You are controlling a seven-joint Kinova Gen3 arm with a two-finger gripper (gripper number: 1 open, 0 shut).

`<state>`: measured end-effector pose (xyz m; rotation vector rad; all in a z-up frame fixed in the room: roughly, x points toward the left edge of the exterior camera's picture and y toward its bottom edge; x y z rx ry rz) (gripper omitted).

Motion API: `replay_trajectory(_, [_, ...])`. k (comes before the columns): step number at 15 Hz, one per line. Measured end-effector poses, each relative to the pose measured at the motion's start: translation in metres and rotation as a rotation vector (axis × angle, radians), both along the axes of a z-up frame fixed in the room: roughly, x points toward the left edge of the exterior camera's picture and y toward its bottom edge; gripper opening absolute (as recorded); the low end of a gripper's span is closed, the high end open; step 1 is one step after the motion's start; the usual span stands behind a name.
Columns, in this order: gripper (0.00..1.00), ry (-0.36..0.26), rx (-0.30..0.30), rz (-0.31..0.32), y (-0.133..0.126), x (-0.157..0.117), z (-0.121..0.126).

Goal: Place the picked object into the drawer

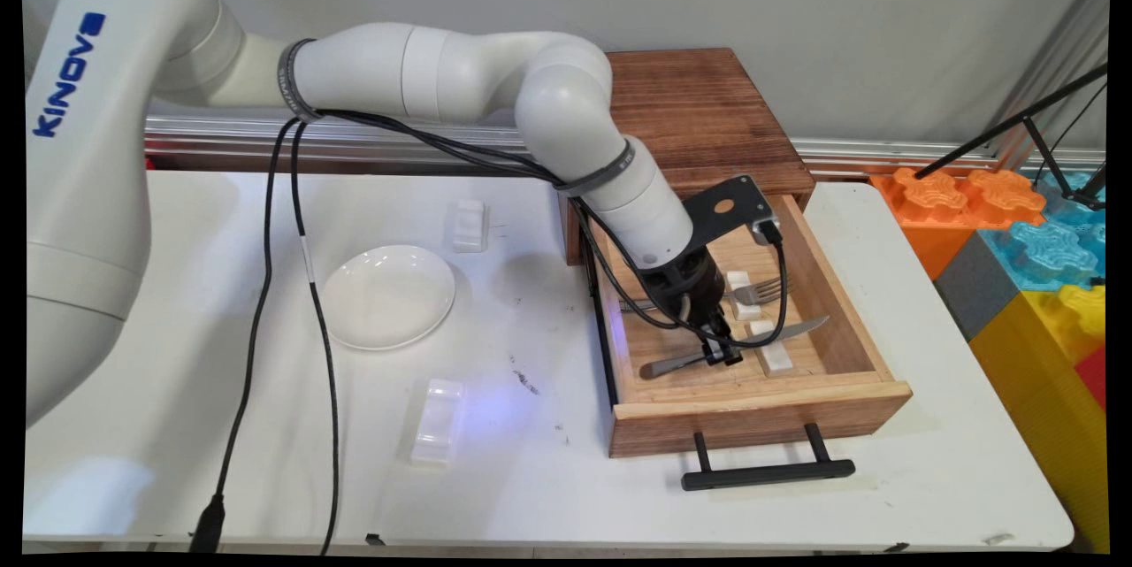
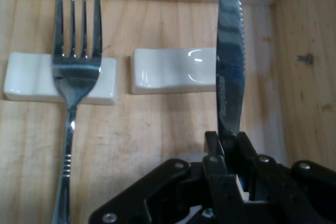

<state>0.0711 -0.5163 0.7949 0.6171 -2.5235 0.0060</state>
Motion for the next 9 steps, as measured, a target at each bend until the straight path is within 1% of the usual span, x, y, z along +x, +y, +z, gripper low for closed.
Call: replay_trajectory(9, [0.0, 0.004, 0.02, 0.006, -0.005, -0.002, -0.013])
